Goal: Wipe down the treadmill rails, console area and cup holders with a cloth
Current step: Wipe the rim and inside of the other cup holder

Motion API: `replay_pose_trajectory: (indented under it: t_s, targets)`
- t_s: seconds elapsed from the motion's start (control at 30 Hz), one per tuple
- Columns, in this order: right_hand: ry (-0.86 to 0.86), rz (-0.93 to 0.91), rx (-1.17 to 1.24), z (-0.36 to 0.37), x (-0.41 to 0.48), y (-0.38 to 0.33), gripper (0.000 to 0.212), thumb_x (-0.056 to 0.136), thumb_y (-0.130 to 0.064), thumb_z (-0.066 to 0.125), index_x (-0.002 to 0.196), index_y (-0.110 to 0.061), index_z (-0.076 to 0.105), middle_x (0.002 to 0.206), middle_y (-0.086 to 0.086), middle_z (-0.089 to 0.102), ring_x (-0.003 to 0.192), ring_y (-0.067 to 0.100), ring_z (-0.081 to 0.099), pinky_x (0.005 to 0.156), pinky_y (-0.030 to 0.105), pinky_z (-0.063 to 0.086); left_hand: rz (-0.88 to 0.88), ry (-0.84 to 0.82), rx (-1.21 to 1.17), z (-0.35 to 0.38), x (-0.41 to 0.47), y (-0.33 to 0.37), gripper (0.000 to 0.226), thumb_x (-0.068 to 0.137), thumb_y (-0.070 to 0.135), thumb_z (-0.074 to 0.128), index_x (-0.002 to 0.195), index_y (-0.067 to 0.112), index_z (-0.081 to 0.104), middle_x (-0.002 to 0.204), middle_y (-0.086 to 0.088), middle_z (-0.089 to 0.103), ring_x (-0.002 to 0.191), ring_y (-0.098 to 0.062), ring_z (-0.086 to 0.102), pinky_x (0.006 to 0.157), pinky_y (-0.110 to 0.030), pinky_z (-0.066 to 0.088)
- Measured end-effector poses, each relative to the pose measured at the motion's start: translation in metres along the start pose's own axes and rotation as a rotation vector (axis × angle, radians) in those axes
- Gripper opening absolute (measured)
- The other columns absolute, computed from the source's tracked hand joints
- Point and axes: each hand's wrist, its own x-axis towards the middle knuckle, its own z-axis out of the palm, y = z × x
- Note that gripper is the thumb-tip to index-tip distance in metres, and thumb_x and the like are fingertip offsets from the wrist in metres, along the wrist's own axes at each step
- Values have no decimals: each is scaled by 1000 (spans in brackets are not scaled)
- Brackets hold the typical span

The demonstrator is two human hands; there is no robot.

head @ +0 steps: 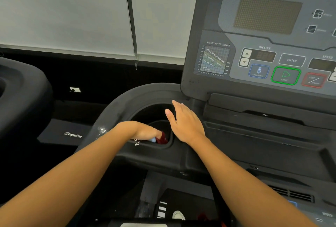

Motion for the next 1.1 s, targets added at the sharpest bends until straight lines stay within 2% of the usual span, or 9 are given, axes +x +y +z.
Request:
replay_pose_trajectory:
  t_s: [0.2, 0.47, 0.53, 0.57, 0.67, 0.8, 0.9, 1.0, 1.1]
  targets:
    - [7, -8, -3, 1, -1, 1, 59, 99, -49, 23, 148, -15, 23, 152, 3, 30, 143, 16, 20, 113, 30, 19, -50, 223, 151, -8, -8, -19, 46, 90, 45, 35, 70, 15, 65, 83, -3, 64, 84, -20, 55, 85, -34, 38]
    - [2, -14, -5, 1, 1, 1, 59, 99, -49, 22, 148, -17, 23, 153, 2, 28, 143, 16, 19, 114, 31, 18, 311, 410, 344, 29, -28, -8, 37, 98, 32, 30, 71, 18, 51, 83, -6, 57, 75, -14, 49, 75, -25, 38]
    - [2, -16, -2, 1, 1, 2, 59, 99, -49, 22, 148, -16, 24, 153, 3, 28, 143, 16, 19, 114, 31, 18, 408, 560, 437, 39, -33, -26, 39, 98, 41, 25, 103, 27, 61, 123, 8, 59, 109, -5, 51, 102, -20, 29]
    - [4, -18, -3, 1, 1, 2, 58, 99, -49, 22, 148, -16, 24, 153, 3, 28, 143, 17, 19, 114, 30, 17, 435, 597, 541, 45, -38, -35, 43, 97, 47, 21, 129, 35, 47, 141, 19, 35, 129, 0, 34, 112, -18, 10]
    - [6, -21, -18, 2, 0, 1, 59, 99, -49, 22, 147, -16, 25, 153, 4, 28, 143, 17, 19, 114, 31, 17, 379, 558, 669, 49, -51, -59, 70, 81, 68, 0, 145, 38, 4, 145, 25, -7, 139, 1, -10, 107, -20, -17]
    - [-4, -20, -37, 2, 0, 0, 59, 99, -49, 21, 147, -16, 25, 154, 4, 27, 143, 18, 18, 114, 32, 18, 399, 635, 513, 37, -59, -55, 80, 74, 75, 2, 140, 40, 31, 145, 26, 26, 136, 4, 19, 99, -2, 1]
    - [-5, -21, -42, 2, -1, 0, 59, 99, -49, 22, 147, -16, 26, 154, 4, 27, 143, 18, 18, 114, 32, 18, 361, 756, 625, 35, -45, -54, 93, 66, 83, 3, 138, 35, 37, 137, 17, 42, 123, -6, 35, 99, -17, 11]
    - [-10, -22, -52, 2, -1, 0, 59, 99, -49, 22, 148, -16, 25, 154, 4, 26, 143, 18, 19, 114, 32, 17, 312, 789, 634, 45, -26, -56, 101, 61, 86, -2, 133, 33, 44, 136, 12, 42, 129, -10, 31, 106, -32, 6]
    - [-11, -22, -61, 2, -1, 2, 59, 99, -50, 22, 148, -16, 25, 154, 4, 26, 143, 18, 19, 114, 32, 17, 388, 926, 521, 48, -22, -64, 86, 73, 79, 0, 114, 33, 60, 123, 17, 57, 128, -7, 38, 102, -23, -6]
